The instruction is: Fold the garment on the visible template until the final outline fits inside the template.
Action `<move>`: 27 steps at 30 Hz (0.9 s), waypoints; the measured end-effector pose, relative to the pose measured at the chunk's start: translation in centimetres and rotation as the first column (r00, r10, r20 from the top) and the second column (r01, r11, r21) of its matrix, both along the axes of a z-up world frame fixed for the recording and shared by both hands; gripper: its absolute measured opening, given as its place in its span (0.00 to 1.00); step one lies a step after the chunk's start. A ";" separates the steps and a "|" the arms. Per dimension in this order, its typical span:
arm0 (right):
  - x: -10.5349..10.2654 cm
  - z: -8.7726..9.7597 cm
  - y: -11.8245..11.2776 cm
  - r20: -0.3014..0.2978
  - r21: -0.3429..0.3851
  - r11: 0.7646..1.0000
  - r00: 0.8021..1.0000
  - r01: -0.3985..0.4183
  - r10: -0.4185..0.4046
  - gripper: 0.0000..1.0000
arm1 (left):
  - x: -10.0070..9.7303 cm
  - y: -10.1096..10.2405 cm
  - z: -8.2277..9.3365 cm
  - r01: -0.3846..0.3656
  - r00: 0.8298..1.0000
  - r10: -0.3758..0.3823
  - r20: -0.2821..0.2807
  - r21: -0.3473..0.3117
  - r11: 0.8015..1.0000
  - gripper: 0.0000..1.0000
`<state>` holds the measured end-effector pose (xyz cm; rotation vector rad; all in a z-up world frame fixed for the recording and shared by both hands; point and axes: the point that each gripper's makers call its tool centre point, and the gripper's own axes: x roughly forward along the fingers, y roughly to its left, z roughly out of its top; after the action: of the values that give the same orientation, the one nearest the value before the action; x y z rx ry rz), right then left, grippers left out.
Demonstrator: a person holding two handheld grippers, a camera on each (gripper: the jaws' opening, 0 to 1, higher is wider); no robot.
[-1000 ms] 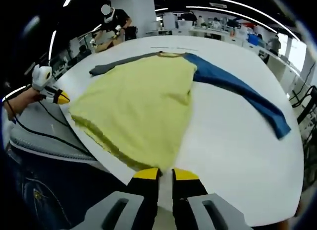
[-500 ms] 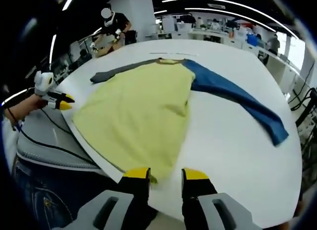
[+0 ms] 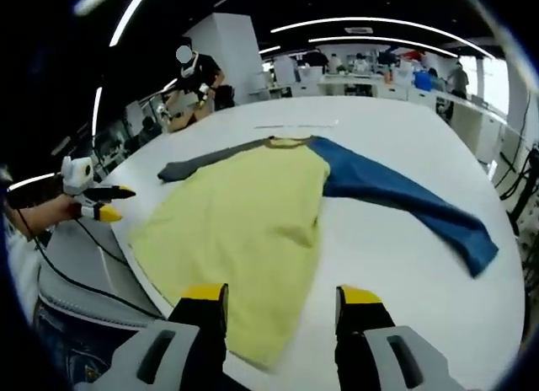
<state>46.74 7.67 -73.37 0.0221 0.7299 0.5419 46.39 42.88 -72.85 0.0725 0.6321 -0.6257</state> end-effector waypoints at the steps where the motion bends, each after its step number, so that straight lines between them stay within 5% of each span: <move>1: 0.3 0.2 0.0 0.016 0.004 1.000 1.000 -0.001 0.001 0.51 | 0.1 -0.3 0.3 0.002 1.000 -0.001 0.013 -0.014 1.000 0.77; 11: 3.4 1.4 -0.3 0.098 -0.034 0.997 0.992 -0.071 0.074 0.55 | 0.5 -1.8 1.7 0.027 0.998 -0.024 0.051 -0.058 0.998 0.99; 27: 10.0 1.2 -0.8 0.134 -0.093 0.986 0.979 -0.141 0.153 0.37 | 0.9 -2.4 2.2 0.059 0.997 -0.056 0.056 -0.048 0.997 0.99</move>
<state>56.76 6.92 -72.20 -0.1471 0.6183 0.6471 47.30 40.46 -70.68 0.0609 0.5628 -0.6926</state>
